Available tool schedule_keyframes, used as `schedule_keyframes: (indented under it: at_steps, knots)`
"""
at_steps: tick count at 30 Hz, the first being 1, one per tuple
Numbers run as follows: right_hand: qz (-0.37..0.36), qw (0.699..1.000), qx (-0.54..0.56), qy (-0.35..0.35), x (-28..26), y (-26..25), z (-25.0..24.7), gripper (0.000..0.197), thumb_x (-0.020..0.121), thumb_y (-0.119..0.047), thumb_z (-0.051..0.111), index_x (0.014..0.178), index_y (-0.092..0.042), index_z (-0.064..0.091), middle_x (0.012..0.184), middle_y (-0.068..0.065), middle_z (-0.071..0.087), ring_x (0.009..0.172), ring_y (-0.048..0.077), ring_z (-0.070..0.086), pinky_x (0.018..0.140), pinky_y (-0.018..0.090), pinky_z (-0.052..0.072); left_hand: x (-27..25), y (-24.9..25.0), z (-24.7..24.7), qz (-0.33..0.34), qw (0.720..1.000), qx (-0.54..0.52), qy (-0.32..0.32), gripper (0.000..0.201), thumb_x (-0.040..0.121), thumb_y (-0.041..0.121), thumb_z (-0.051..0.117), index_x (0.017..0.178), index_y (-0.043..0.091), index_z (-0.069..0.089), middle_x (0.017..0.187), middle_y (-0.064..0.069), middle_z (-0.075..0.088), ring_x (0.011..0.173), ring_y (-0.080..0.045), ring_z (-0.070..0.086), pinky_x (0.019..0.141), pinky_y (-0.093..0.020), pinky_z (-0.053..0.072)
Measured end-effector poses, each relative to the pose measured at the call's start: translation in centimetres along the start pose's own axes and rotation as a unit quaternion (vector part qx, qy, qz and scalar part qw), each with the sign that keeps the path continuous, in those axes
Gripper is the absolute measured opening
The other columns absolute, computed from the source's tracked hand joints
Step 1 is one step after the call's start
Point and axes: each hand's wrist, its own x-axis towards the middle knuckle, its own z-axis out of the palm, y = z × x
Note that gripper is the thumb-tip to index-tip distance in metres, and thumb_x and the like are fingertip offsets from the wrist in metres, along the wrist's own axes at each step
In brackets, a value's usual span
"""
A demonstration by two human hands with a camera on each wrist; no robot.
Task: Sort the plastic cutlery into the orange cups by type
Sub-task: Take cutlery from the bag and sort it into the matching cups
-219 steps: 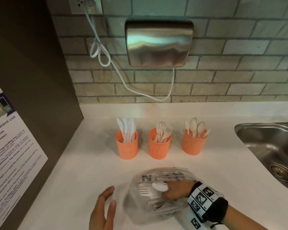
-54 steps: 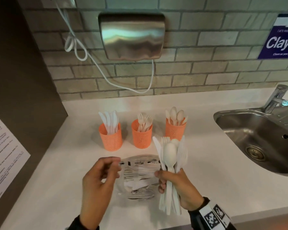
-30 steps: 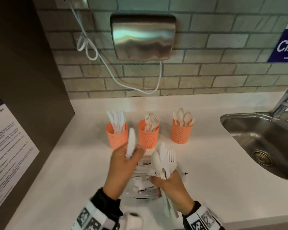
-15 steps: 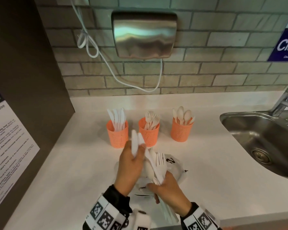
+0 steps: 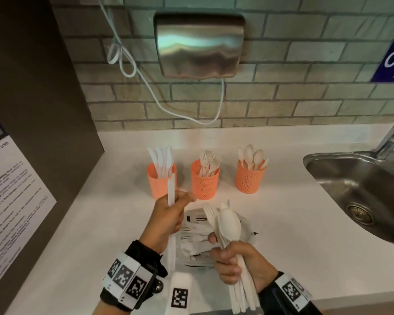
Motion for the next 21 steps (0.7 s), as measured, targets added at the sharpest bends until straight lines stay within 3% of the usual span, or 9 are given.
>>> schedule_keyframes:
  at_steps: [3,6,8,11,17,21]
  knots:
    - [-0.014,0.993,0.016,-0.116,-0.2,-0.2,0.3,0.024,0.078,-0.008,0.050,0.100,-0.018,0.050,0.055,-0.007,0.035,0.042,0.005,0.033,0.044,0.012,0.038,-0.2,-0.2,0.6,-0.055,0.996,-0.008,-0.068,0.010,0.089,0.018,0.056,0.082,0.012,0.061,0.044,0.009,0.033,0.033,-0.002,0.021,0.031,-0.014,0.017]
    - [0.018,0.982,0.014,-0.186,-0.4,-0.4,0.6,0.025,0.075,-0.013,0.052,0.098,-0.020,0.046,0.054,-0.008,0.032,0.040,0.005,0.030,0.042,0.012,0.032,-0.4,-0.1,1.3,-0.099,0.982,-0.075,-0.145,0.020,0.094,0.017,0.047,0.094,0.009,0.065,0.054,0.007,0.045,0.034,-0.001,0.022,0.030,-0.012,0.016]
    - [0.038,0.978,0.011,-0.206,-0.5,-0.4,0.7,0.026,0.074,-0.014,0.054,0.097,-0.020,0.045,0.053,-0.008,0.032,0.039,0.005,0.030,0.041,0.012,0.032,-0.4,0.1,1.5,-0.116,0.974,-0.103,-0.168,0.026,0.096,0.012,0.040,0.104,0.007,0.065,0.052,0.008,0.046,0.033,0.000,0.022,0.029,-0.011,0.015]
    - [0.055,0.976,0.002,-0.212,-0.5,-0.6,1.0,0.027,0.074,-0.016,0.056,0.097,-0.021,0.045,0.053,-0.009,0.032,0.040,0.005,0.030,0.042,0.011,0.034,-0.7,-0.1,2.1,-0.111,0.976,-0.060,-0.179,0.019,0.095,0.013,0.044,0.100,0.007,0.061,0.042,0.010,0.035,0.031,-0.001,0.021,0.029,-0.011,0.017]
    - [0.068,0.973,0.001,-0.220,-0.1,-0.7,1.3,0.028,0.073,-0.017,0.057,0.098,-0.022,0.047,0.053,-0.009,0.031,0.040,0.004,0.029,0.043,0.010,0.036,-0.7,-0.6,3.1,-0.067,0.985,-0.012,-0.157,0.008,0.092,0.012,0.050,0.086,0.010,0.054,0.059,-0.005,0.037,0.031,-0.001,0.026,0.030,-0.012,0.018]
    - [0.061,0.973,0.013,-0.224,-0.2,-1.0,1.2,0.028,0.074,-0.017,0.057,0.099,-0.021,0.046,0.054,-0.009,0.032,0.041,0.004,0.029,0.043,0.010,0.037,-0.1,0.0,3.3,-0.030,0.991,-0.062,-0.110,0.011,0.089,0.016,0.057,0.080,0.012,0.052,0.047,0.005,0.035,0.032,-0.002,0.024,0.031,-0.013,0.019]
